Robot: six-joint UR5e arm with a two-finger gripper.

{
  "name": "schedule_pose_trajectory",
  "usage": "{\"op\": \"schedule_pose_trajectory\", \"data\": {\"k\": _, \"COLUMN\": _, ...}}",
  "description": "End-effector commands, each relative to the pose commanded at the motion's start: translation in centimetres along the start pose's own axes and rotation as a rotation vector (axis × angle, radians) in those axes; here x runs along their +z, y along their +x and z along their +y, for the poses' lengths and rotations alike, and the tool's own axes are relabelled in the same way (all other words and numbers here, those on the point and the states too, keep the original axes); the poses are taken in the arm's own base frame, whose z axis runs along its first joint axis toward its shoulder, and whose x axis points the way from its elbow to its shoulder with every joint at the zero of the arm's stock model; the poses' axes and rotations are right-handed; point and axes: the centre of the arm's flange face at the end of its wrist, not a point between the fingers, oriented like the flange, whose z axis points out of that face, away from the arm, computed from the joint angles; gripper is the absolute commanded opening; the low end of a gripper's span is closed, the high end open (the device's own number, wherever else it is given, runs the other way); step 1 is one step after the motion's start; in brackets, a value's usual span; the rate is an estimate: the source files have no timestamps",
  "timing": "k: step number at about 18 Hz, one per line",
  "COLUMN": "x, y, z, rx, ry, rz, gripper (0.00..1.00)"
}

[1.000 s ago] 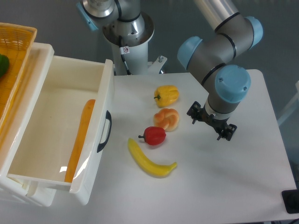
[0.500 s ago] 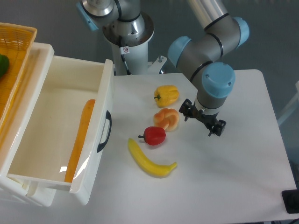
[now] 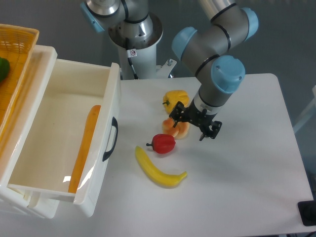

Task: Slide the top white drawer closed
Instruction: 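Lower the gripper and carry it over the fruit to the drawer front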

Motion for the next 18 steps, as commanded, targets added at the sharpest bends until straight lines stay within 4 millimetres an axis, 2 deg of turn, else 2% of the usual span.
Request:
{"op": "schedule_pose_trajectory", "data": {"k": 5, "x": 0.9, "y": 3.0, "z": -2.6, "rx": -0.064, "ry": -0.010, "rz": 0.005, "gripper": 0.36}}
{"op": "schedule_pose_trajectory", "data": {"k": 8, "x": 1.0, "y": 4.4, "z": -3.6, "rx": -0.041, "ry": -0.012, "rz": 0.008, "gripper": 0.31}}
{"op": "schedule_pose_trajectory", "data": {"k": 13, "x": 1.9, "y": 7.0, "z": -4.4, "rx": -0.021, "ry": -0.062, "rz": 0.054, "gripper": 0.17}}
{"op": "schedule_pose_trajectory", "data": {"k": 18, "x": 1.0, "y": 7.8, "z": -5.3, "rx": -0.033, "ry": -0.025, "rz": 0.108, "gripper": 0.10}}
